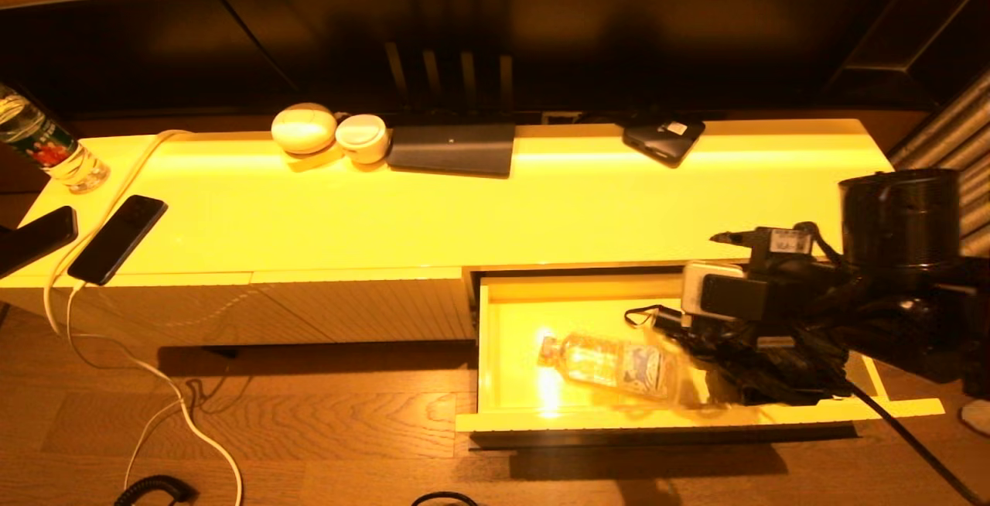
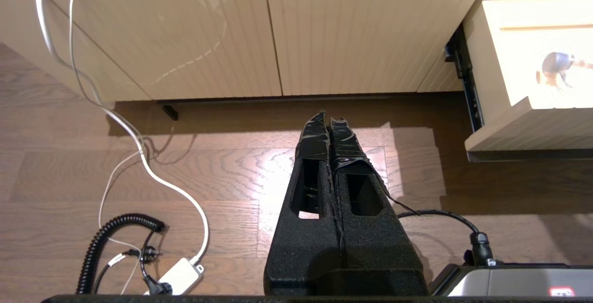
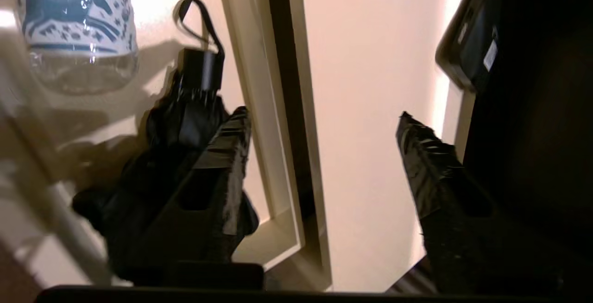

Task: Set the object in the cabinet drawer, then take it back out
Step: Close the drawer

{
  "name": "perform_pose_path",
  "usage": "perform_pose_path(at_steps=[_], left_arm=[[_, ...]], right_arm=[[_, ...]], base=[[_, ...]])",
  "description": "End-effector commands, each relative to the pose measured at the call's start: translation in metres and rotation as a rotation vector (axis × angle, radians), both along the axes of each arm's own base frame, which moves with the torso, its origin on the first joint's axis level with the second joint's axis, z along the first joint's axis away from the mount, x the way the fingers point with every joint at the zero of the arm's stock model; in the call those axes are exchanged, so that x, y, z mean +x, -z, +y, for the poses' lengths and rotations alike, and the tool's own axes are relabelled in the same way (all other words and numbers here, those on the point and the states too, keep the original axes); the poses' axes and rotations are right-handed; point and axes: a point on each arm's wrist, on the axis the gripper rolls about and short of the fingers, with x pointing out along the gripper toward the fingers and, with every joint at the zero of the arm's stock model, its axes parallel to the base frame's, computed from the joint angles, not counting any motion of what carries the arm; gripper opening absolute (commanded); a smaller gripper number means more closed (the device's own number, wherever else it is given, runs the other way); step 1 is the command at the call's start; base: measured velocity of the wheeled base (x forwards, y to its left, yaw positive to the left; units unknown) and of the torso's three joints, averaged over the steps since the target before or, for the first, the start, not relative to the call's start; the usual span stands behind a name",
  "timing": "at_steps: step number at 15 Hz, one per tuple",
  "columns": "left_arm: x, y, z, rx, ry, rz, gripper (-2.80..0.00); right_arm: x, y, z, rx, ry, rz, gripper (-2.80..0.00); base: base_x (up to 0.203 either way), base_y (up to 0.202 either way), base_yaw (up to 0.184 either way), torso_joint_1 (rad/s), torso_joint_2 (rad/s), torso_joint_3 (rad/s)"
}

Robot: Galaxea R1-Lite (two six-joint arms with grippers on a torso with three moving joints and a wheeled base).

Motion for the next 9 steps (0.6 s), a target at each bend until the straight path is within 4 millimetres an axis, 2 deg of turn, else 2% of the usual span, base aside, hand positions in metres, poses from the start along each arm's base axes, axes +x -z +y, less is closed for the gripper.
perform_pose_path(at_steps=[1,6,8,9], left_arm=[[0.000,0.000,0.000,0.000,0.000,0.001,-2.80],[0.000,0.000,0.000,0.000,0.000,0.001,-2.80],[0.000,0.000,0.000,0.000,0.000,0.001,-2.80],[0.000,0.000,0.000,0.000,0.000,0.001,-2.80]], right_arm=[[-0.047,-0.017,-0.027,0.058,0.032,-0.051,-2.80],[-0.119,0.011,-0.055,0.136,0.067,0.279,-2.80],[-0.136,0.035,-0.059,0.143,0.053,0.458,-2.80],[-0.139,0.040,-0.060,0.147,0.044,0.503,-2.80]], base=[[0.000,0.000,0.000,0.000,0.00,0.000],[0.000,0.000,0.000,0.000,0.00,0.000],[0.000,0.000,0.000,0.000,0.00,0.000],[0.000,0.000,0.000,0.000,0.00,0.000]])
